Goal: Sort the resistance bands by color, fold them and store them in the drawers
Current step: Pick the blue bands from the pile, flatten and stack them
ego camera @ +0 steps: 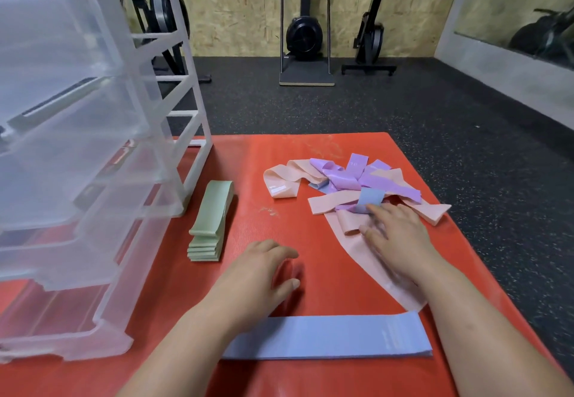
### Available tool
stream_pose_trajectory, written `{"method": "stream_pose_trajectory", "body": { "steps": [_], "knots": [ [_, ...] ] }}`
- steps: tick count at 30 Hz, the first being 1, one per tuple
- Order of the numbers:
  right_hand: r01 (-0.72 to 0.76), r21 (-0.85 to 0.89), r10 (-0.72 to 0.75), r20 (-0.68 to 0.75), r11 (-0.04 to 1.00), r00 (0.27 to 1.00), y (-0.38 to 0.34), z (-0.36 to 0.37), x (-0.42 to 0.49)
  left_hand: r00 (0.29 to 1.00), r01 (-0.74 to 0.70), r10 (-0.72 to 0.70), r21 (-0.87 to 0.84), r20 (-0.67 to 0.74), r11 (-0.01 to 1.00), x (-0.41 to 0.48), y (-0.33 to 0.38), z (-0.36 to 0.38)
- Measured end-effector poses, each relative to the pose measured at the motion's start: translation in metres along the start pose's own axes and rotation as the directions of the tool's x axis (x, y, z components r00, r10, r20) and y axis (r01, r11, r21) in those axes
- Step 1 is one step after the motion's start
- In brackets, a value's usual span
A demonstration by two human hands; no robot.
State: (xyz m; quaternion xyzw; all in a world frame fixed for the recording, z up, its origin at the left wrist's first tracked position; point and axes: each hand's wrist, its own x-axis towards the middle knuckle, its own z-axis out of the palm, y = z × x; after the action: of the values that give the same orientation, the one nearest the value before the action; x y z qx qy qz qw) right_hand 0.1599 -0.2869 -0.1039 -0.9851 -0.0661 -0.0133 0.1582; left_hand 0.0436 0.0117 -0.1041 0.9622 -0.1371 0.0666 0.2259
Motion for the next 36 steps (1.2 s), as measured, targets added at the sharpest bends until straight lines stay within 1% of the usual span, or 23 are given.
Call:
{"method": "stream_pose_trajectory", "body": {
  "steps": [3, 6, 8, 10, 12, 14, 15, 17, 19, 21, 23, 25, 27, 29, 30, 32, 34, 36],
  "knots": [
    [0.046, 0.105, -0.039, -0.061, 0.993, 0.997, -0.004, -0.004, 0.003, 1.000, 0.012, -0.012, -0.012, 0.001, 1.000, 0.001, -0.004, -0.001],
    [0.148, 0.215, -0.112, -0.170, 0.965, 0.979, -0.015, -0.019, -0.003, 1.000, 0.024, -0.024, -0.023, 0.004, 0.999, 0.000, -0.004, -0.002],
    [0.240, 0.263, -0.165, -0.277, 0.934, 0.947, -0.023, -0.037, -0.009, 0.999, 0.034, -0.034, -0.040, 0.002, 0.999, -0.001, -0.002, -0.003],
    [0.333, 0.282, -0.194, -0.425, 0.900, 0.884, -0.029, -0.060, -0.018, 0.999, 0.038, -0.038, -0.049, -0.004, 0.998, -0.003, 0.000, -0.005],
    [0.379, 0.337, -0.149, -0.546, 0.862, 0.824, -0.035, -0.081, -0.031, 0.999, 0.037, -0.037, -0.051, -0.011, 0.998, -0.005, 0.003, -0.007],
    [0.370, 0.422, -0.054, -0.597, 0.828, 0.801, -0.036, -0.092, -0.044, 0.999, 0.035, -0.037, -0.051, -0.021, 0.998, -0.007, 0.007, -0.010],
    [0.332, 0.464, 0.000, -0.582, 0.821, 0.813, -0.034, -0.092, -0.048, 0.999, 0.038, -0.039, -0.049, -0.022, 0.998, -0.007, 0.008, -0.010],
    [0.193, 0.503, 0.076, -0.465, 0.842, 0.882, -0.024, -0.085, -0.053, 0.999, 0.041, -0.041, -0.043, -0.020, 0.998, -0.009, 0.012, -0.010],
    [0.088, 0.463, 0.070, -0.313, 0.882, 0.947, -0.010, -0.073, -0.059, 0.999, 0.037, -0.037, -0.043, -0.008, 0.998, -0.012, 0.016, -0.009],
    [0.047, 0.472, 0.060, -0.209, 0.880, 0.976, -0.003, -0.066, -0.064, 0.999, 0.032, -0.032, -0.043, 0.002, 0.999, -0.014, 0.021, -0.008],
    [0.063, 0.523, 0.040, -0.184, 0.850, 0.982, -0.005, -0.066, -0.068, 1.000, 0.029, -0.029, -0.061, -0.007, 0.998, -0.014, 0.025, -0.007],
    [0.120, 0.527, -0.001, -0.221, 0.841, 0.975, -0.013, -0.068, -0.072, 0.999, 0.023, -0.028, -0.112, -0.041, 0.993, -0.012, 0.032, -0.006],
    [0.182, 0.483, -0.052, -0.270, 0.856, 0.962, -0.023, -0.069, -0.077, 0.995, 0.030, -0.051, -0.223, -0.088, 0.974, -0.008, 0.043, -0.006],
    [0.248, 0.424, -0.128, -0.293, 0.871, 0.948, -0.034, -0.067, -0.081, 0.985, 0.062, -0.121, -0.394, -0.127, 0.917, -0.003, 0.056, -0.006],
    [0.275, 0.403, -0.168, -0.281, 0.873, 0.945, -0.039, -0.065, -0.083, 0.979, 0.078, -0.158, -0.479, -0.129, 0.875, 0.000, 0.060, -0.005],
    [0.320, 0.368, -0.243, -0.241, 0.873, 0.939, -0.049, -0.059, -0.085, 0.972, 0.128, -0.222, -0.622, -0.074, 0.772, 0.006, 0.067, -0.003],
    [0.364, 0.357, -0.316, -0.186, 0.860, 0.930, -0.058, -0.049, -0.086, 0.961, 0.200, -0.273, -0.768, 0.034, 0.608, 0.011, 0.071, 0.003],
    [0.413, 0.336, -0.389, -0.140, 0.846, 0.911, -0.063, -0.037, -0.086, 0.941, 0.261, -0.315, -0.860, 0.125, 0.438, 0.015, 0.074, 0.007]
  ]
}}
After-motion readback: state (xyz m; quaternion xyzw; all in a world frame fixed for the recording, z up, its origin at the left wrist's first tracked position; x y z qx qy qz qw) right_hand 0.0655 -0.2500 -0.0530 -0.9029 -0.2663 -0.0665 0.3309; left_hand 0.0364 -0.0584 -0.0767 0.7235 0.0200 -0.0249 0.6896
